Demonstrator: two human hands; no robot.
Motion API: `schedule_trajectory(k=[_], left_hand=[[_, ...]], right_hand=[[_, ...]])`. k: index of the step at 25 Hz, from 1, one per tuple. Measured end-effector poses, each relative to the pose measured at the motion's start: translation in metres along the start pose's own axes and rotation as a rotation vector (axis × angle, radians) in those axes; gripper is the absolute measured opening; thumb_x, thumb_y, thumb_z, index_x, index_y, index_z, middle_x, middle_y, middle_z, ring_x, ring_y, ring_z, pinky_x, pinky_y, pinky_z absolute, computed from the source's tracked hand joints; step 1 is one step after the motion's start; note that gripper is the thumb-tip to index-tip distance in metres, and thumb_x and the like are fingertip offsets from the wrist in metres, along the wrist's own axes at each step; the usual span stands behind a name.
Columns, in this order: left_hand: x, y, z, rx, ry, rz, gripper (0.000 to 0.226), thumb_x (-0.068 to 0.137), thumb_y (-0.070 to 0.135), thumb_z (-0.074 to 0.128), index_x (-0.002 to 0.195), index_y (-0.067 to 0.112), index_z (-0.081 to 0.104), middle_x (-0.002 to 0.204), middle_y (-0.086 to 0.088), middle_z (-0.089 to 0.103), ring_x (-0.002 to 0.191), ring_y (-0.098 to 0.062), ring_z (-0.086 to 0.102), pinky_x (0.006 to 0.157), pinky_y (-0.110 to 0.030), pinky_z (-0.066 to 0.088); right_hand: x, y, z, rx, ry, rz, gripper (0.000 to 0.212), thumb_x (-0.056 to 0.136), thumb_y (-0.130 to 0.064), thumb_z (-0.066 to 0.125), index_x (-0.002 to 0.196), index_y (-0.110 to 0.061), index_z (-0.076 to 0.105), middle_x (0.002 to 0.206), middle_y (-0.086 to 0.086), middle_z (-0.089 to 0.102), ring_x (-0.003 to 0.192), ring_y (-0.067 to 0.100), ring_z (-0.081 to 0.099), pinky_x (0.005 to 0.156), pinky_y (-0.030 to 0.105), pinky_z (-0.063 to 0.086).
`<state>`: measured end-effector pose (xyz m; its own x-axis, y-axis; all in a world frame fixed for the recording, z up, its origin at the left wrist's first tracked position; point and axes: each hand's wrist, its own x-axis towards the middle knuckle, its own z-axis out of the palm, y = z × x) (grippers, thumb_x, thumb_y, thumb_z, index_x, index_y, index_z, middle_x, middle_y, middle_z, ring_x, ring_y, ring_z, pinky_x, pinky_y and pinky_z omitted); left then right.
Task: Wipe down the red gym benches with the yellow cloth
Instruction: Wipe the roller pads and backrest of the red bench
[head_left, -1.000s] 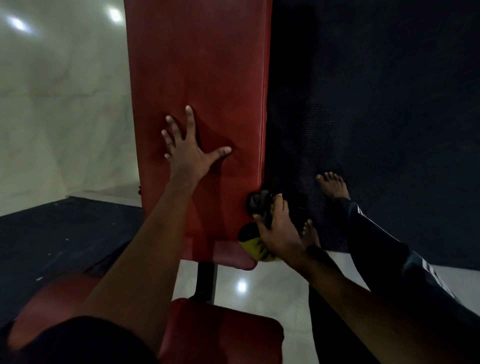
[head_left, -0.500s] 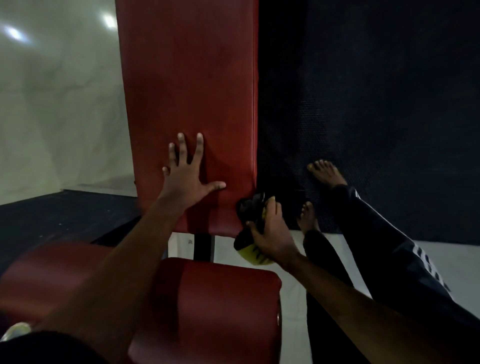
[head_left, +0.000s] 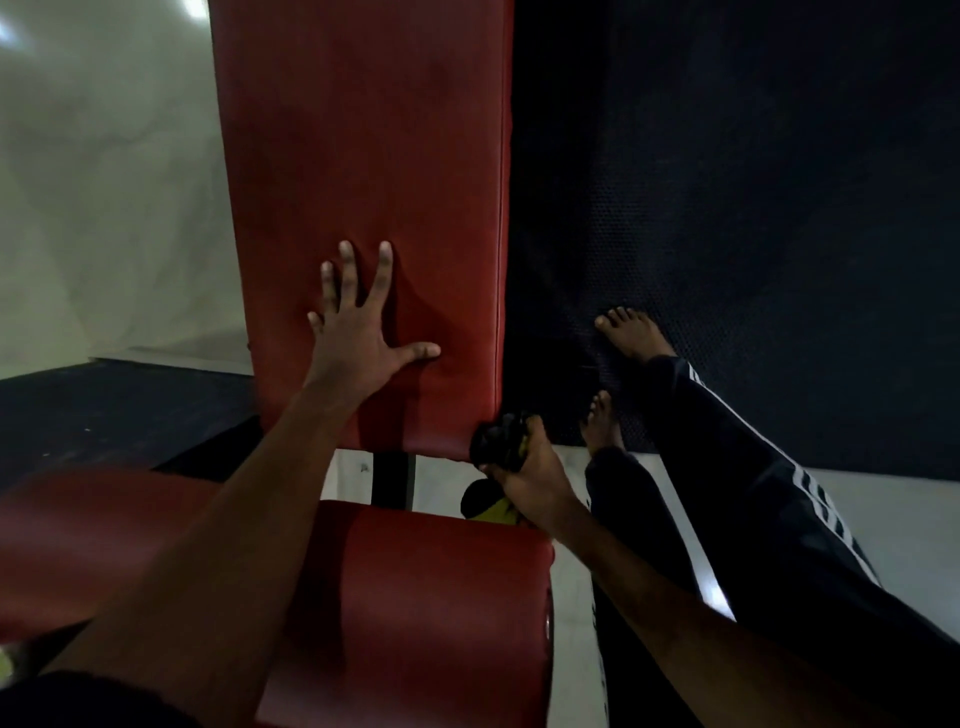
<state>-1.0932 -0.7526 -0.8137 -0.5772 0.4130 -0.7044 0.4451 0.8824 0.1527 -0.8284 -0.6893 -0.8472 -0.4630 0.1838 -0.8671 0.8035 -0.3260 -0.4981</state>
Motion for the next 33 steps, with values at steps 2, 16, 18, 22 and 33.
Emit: schedule_trajectory(k=[2,16,18,22,33], left_hand=[[0.000,-0.002,0.002,-0.010,0.018,0.011,0.131,0.061,0.082,0.062,0.153,0.046,-0.022,0.163,-0.003,-0.031,0.151,-0.034,-0.024,0.113,-0.073,0.007],[-0.020,-0.019,0.021,-0.446,0.554,-0.626,0.096,0.092,0.065,0.055,0.160,0.011,0.014,0.166,-0.023,0.007,0.153,-0.041,0.009,0.122,-0.057,0.010],[-0.021,-0.022,0.027,-0.629,0.447,-0.971,0.100,0.091,0.070,0.051,0.160,0.010,0.009,0.166,-0.023,0.004,0.152,-0.044,0.007,0.121,-0.061,0.012],[-0.021,-0.021,0.025,-0.776,0.309,-0.990,0.101,0.092,0.071,0.046,0.161,0.013,0.001,0.166,-0.025,-0.001,0.150,-0.051,0.004,0.118,-0.066,0.013],[-0.023,-0.017,0.023,-0.878,0.362,-1.022,0.097,0.093,0.068,0.047,0.161,0.015,0.002,0.166,-0.022,-0.003,0.152,-0.046,-0.001,0.119,-0.060,0.009]], right_hand=[[0.011,-0.004,-0.008,0.047,0.019,0.011,0.052,0.074,-0.019,0.085,0.108,-0.033,0.048,0.105,-0.002,0.068,0.098,0.012,0.066,0.090,0.040,0.056],[0.034,-0.168,-0.111,-0.711,-0.168,-0.232,0.034,0.081,-0.033,0.078,0.101,-0.022,0.053,0.076,-0.010,0.055,0.066,0.005,0.053,0.061,0.016,0.041],[0.038,-0.220,-0.123,-0.724,-0.268,-0.243,0.028,0.079,-0.040,0.077,0.099,-0.035,0.059,0.074,-0.013,0.061,0.064,0.006,0.060,0.056,0.015,0.042],[0.043,-0.301,-0.117,-0.845,-0.349,-0.370,0.032,0.080,-0.043,0.076,0.107,-0.043,0.058,0.084,-0.014,0.068,0.062,0.003,0.068,0.053,0.017,0.049],[0.079,-0.365,0.034,-1.589,-0.211,-0.915,0.066,0.083,-0.026,0.070,0.142,-0.021,0.042,0.139,0.010,0.046,0.121,0.036,0.053,0.095,0.049,0.043]])
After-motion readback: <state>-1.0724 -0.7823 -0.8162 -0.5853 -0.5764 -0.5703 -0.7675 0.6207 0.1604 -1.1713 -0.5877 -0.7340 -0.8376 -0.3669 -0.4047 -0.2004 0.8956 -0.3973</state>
